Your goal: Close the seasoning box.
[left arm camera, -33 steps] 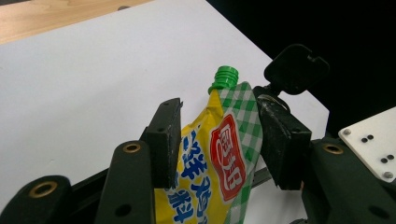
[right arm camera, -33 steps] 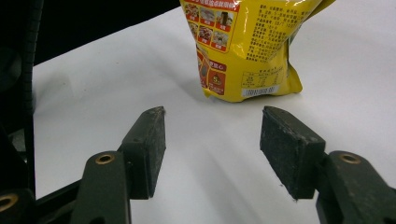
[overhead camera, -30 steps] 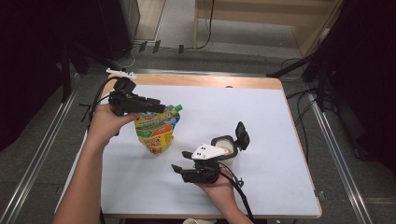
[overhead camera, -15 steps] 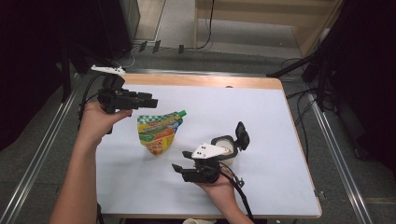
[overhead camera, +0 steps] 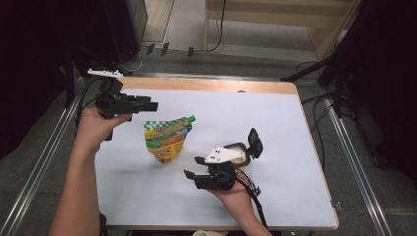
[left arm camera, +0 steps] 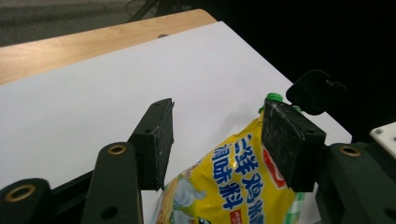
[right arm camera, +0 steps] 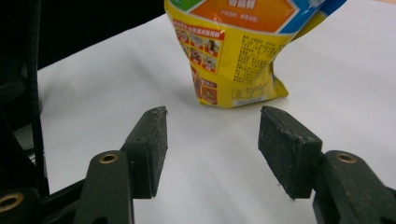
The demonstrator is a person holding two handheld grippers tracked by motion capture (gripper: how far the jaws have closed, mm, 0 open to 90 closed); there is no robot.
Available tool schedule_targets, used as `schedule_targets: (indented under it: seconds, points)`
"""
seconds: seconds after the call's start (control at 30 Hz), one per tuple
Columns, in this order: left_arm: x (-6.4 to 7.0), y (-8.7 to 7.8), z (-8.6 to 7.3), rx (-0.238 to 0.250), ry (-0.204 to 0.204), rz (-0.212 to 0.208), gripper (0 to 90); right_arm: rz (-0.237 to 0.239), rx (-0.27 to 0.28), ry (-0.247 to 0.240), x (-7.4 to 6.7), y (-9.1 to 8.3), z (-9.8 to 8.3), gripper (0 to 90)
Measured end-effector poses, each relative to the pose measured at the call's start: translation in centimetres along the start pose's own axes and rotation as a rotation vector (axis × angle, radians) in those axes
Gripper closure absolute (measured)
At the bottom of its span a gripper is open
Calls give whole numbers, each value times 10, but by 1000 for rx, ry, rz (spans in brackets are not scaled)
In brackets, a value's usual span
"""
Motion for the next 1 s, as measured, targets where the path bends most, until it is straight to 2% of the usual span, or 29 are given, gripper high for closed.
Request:
schedule_targets:
  seconds: [0.07, 0.13, 0.27, 0.33, 0.4, 0.5, 0.6, 0.7, 0.77, 0.87, 0.9, 0.97, 1.0]
  points:
    - [-3, 1, -3, -5, -1, -9, 450, -4, 4, 3, 2, -3, 3, 437]
    - [-6, 2, -5, -20, -3, 0, 444, -11, 6, 4, 4, -8, 6, 438]
    - [-10, 3, -5, -1, -19, 20, 431, -19, 8, 10, 10, -17, 14, 440]
    - [-12, 5, -7, 7, -27, 11, 405, -22, 7, 15, 13, -21, 17, 441]
    - [-16, 7, -11, -7, -32, 7, 399, -24, 6, 21, 15, -24, 18, 444]
    - [-22, 8, -13, -11, -68, 7, 384, -24, 4, 25, 20, -29, 21, 449]
    - [-26, 9, -14, 5, -105, 11, 372, -30, -2, 27, 24, -34, 24, 450]
    - [-29, 9, -15, 24, -109, 16, 359, -31, -2, 32, 27, -38, 26, 450]
    - [-31, 9, -16, 22, -115, 34, 348, -35, -2, 36, 30, -40, 27, 450]
    - [-33, 10, -17, 20, -100, 56, 344, -39, -2, 38, 33, -43, 27, 450]
    - [-33, 10, -18, 18, -100, 54, 343, -40, -2, 42, 35, -45, 28, 451]
    - [-33, 11, -19, 15, -88, 15, 284, -43, -1, 43, 37, -48, 29, 454]
    - [-34, 11, -20, 15, -86, 14, 289, -45, -2, 43, 38, -49, 30, 456]
Point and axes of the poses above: each handheld gripper's, and its own axes: y roughly forward along the jaws, z roughly out of its top, x roughly to its right, the point moved 6 cm from there along y, roughly forward along the jaws, and after that the axes turned 8 degrees about -z, right-handed, at the moved point
